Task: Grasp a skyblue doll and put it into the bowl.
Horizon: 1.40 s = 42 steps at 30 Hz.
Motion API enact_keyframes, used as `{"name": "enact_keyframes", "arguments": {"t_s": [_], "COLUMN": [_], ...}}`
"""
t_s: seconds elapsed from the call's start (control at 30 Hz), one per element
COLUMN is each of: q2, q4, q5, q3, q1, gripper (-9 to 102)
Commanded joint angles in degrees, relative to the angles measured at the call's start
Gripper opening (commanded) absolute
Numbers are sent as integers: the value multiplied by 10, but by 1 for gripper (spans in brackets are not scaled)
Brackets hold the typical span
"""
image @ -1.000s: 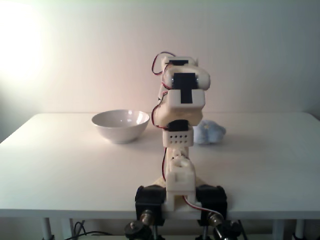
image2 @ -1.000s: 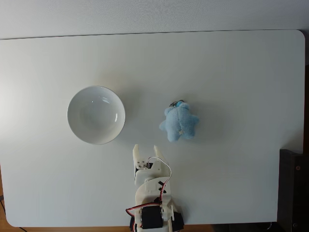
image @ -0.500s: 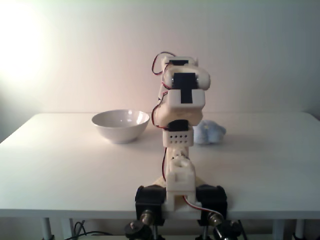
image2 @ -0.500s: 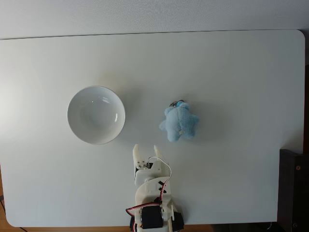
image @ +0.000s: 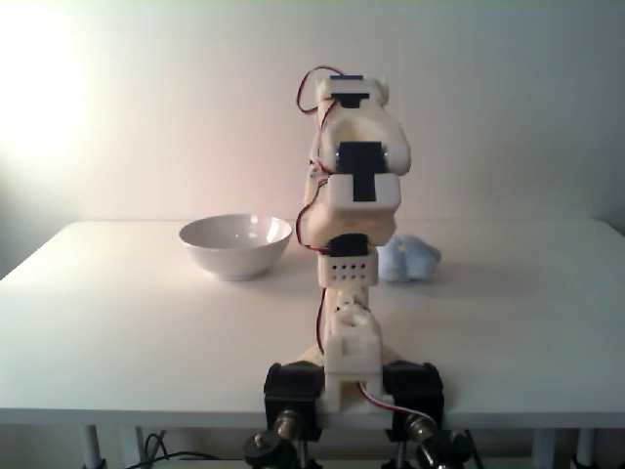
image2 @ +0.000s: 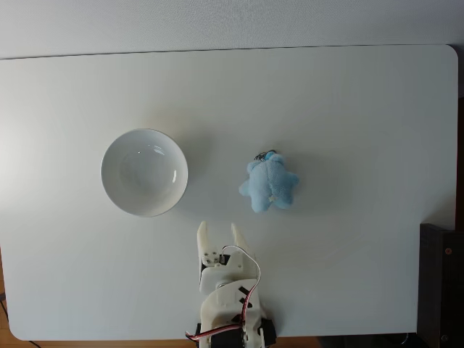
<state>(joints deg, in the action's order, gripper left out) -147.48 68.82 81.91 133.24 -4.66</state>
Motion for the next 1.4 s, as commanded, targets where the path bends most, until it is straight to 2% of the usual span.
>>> {"name": "enact_keyframes", "arguments": {"t_s": [0.0, 0.37, 0.6, 0.73, 1.07, 1.37], "q2": [1, 2, 2, 3, 20, 183], "q4": [33, 40, 40, 40, 33, 33], "q5": [-4, 1, 4, 5, 6, 5], "q3": [-53, -80, -80, -80, -116, -243], "q1": [7, 68, 126, 158, 207, 209], "gripper": [24, 25, 40, 45, 45, 45]}}
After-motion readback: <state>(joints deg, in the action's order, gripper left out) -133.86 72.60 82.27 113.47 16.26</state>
